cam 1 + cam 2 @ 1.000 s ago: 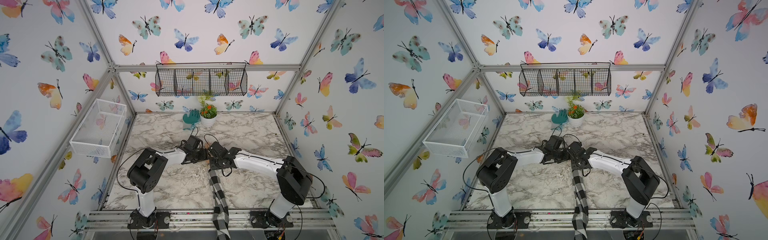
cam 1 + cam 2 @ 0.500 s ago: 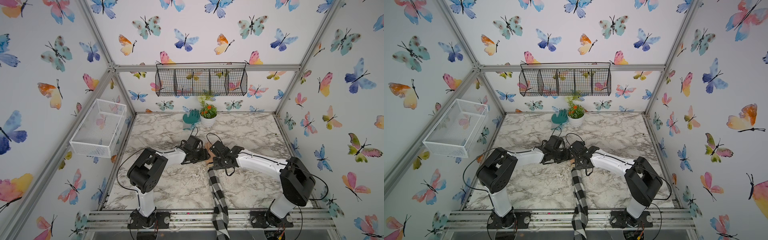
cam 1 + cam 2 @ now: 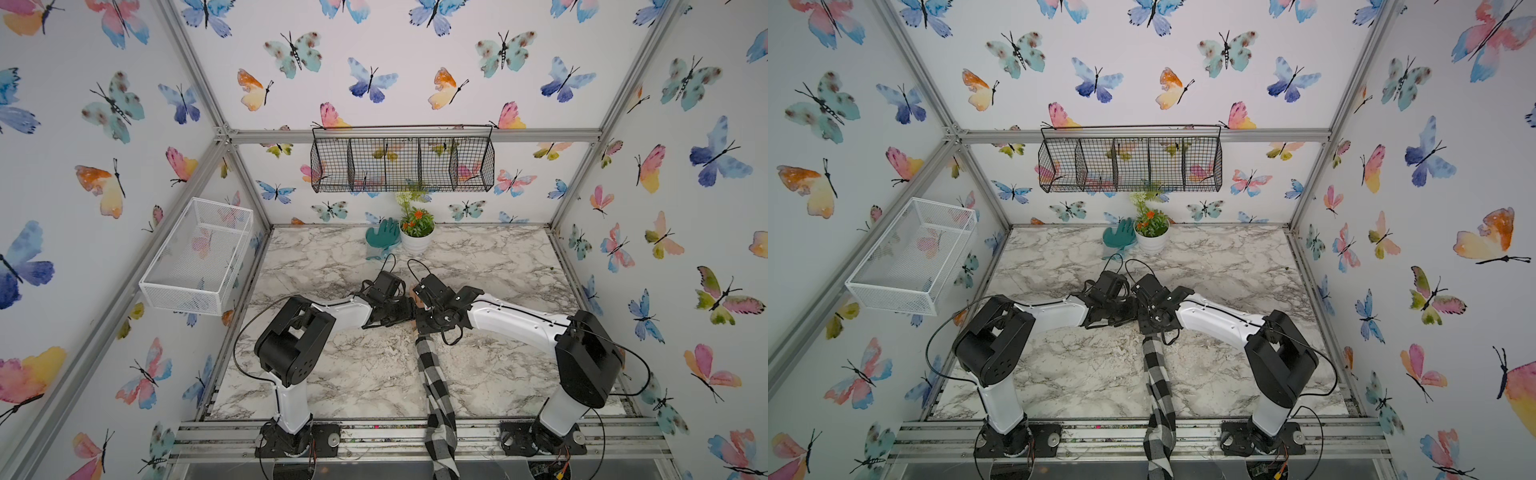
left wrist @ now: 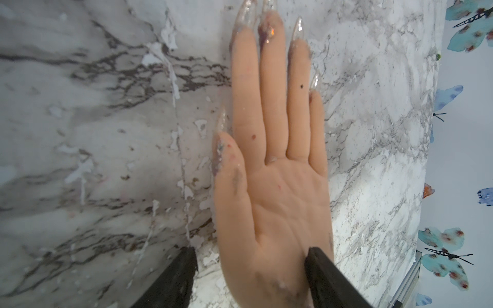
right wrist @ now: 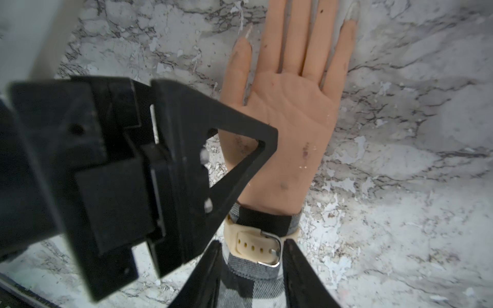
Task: Take off the watch
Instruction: Untie the watch from the hand.
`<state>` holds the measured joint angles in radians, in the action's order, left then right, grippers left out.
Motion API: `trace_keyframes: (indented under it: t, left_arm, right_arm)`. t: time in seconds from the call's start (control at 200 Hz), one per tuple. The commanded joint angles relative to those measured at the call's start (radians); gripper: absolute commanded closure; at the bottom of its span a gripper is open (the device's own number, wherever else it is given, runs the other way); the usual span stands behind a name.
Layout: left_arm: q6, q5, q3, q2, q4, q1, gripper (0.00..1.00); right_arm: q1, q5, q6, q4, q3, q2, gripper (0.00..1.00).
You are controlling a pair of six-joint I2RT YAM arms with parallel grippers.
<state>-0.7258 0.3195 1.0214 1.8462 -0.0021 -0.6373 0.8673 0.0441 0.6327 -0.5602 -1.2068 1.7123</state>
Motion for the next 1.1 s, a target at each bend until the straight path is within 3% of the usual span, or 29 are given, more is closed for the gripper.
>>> trace_keyframes:
  t: [0.0,1.096]
  left_arm:
    - [0.006,-0.016,-0.009,0.025,-0.072,-0.009,0.33]
    - [0.002,-0.019,-0.006,0.028,-0.072,-0.008,0.33]
  right_arm:
    - [-0.002,-0.03,-0.014,0.017,0.005,0.013,0.59]
    - [-0.002,-0.016,-0.034,0.01,0.087,0.056,0.7]
